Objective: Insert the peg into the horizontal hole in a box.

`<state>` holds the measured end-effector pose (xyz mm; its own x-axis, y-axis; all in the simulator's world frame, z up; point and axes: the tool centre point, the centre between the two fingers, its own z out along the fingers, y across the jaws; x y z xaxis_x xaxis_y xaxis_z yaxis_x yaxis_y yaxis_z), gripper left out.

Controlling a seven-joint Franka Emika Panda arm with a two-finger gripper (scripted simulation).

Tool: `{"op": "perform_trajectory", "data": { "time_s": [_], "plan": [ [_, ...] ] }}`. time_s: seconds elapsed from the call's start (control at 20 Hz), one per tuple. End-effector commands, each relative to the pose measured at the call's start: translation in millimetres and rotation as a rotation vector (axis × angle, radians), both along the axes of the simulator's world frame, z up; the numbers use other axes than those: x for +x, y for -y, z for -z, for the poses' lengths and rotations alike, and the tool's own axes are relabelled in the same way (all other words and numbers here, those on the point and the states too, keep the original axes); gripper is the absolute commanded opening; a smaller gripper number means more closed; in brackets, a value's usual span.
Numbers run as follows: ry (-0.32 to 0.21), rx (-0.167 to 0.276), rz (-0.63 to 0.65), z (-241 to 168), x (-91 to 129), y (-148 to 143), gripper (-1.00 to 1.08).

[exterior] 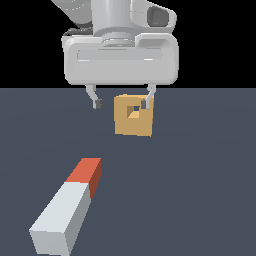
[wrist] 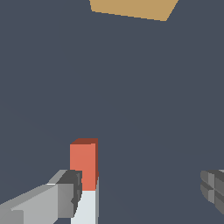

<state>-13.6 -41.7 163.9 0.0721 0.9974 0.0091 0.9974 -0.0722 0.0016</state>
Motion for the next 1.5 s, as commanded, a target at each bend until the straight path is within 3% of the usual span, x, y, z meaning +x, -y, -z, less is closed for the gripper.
{"op": "perform_trajectory", "data": {
  "time_s": [0.0,0.8,1.45],
  "plan": [
    [-0.001,-0.001,0.000,8,-7,11,1.00],
    [-0.002,-0.009,-0.007,84,-73,117,1.00],
    [-0.003,-0.009,-0.007,100,-78,128,1.00]
  ]
}}
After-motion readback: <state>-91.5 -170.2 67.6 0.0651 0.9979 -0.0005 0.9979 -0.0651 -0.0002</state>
